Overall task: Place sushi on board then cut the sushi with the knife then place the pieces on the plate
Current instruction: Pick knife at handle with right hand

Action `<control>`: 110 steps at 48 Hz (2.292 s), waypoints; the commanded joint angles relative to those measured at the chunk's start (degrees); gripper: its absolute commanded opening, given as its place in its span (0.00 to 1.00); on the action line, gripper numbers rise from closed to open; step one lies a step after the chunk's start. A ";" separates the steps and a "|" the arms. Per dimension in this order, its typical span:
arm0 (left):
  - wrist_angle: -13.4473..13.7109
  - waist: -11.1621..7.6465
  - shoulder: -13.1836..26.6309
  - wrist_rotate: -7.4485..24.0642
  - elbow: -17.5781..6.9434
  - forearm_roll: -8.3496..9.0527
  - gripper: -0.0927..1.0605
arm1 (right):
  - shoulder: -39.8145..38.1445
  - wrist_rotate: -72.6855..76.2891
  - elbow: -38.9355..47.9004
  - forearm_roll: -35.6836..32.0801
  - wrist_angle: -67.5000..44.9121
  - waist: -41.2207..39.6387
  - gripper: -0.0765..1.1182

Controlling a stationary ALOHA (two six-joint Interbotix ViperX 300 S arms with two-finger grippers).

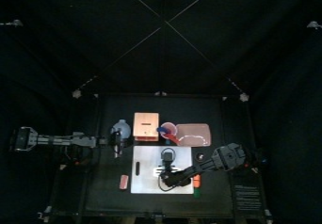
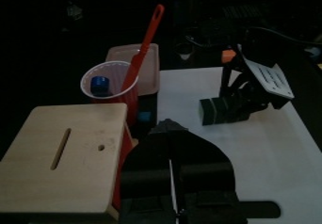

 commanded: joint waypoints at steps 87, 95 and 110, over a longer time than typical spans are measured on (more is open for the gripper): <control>2.55 4.66 -7.12 -0.18 2.90 -0.18 0.09 | -5.45 -91.58 -17.05 -7.03 35.86 -12.57 0.80; 2.64 5.19 -7.12 -0.09 2.81 -0.09 0.09 | -5.54 -95.71 -15.29 -6.94 34.98 -13.89 0.79; 3.52 6.24 -7.12 -0.18 3.08 -0.18 0.09 | -5.01 -98.09 -14.77 -5.36 34.19 -14.68 0.64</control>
